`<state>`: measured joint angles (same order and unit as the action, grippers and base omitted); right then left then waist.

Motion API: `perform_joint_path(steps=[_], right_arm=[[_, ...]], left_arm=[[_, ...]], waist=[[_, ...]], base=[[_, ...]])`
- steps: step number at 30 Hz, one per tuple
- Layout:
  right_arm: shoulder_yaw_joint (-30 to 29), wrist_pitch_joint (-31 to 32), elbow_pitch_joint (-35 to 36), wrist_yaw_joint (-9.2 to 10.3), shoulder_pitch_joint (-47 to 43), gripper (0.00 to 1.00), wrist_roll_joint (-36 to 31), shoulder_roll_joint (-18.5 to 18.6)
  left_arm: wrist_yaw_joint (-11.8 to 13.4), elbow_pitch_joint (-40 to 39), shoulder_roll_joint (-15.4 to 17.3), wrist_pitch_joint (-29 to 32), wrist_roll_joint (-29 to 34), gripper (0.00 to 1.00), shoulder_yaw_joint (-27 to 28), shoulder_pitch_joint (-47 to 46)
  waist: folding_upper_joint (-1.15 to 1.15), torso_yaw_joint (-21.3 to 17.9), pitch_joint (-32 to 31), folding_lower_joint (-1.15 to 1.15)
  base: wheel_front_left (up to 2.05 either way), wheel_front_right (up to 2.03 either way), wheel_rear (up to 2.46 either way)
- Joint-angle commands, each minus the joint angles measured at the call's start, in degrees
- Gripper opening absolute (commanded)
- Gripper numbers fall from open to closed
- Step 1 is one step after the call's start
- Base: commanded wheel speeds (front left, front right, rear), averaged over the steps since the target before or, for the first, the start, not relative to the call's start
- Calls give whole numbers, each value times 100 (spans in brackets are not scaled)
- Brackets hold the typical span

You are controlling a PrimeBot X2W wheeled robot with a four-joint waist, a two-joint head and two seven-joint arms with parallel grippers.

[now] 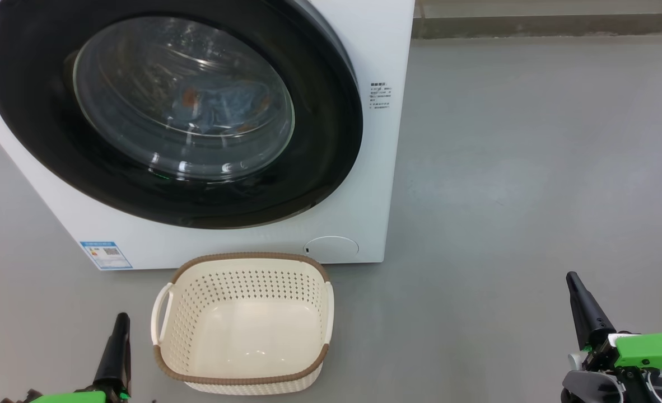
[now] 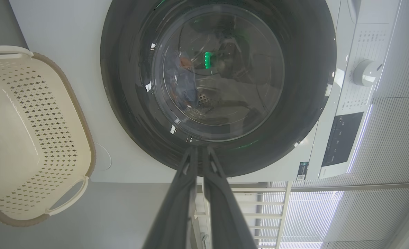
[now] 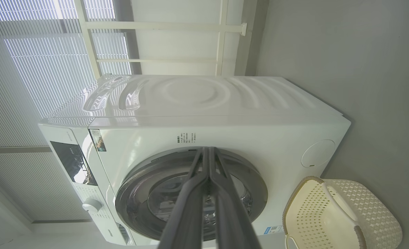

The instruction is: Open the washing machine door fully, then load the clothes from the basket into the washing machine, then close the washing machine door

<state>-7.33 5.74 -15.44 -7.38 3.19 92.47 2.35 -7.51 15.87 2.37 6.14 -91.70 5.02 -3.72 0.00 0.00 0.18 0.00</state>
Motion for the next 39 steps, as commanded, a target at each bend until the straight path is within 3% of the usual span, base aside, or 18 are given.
perform_joint_path(steps=[1,39], right_arm=[[125,39,144,-11,295,0,6,88],[104,57,143,-11,297,0,-12,73]], left_arm=[[2,-183,51,36,-46,0,151,-247],[2,-183,51,35,-47,0,151,-247]], waist=[[0,0,0,0],[0,0,0,0]], base=[[0,0,0],[0,0,0]])
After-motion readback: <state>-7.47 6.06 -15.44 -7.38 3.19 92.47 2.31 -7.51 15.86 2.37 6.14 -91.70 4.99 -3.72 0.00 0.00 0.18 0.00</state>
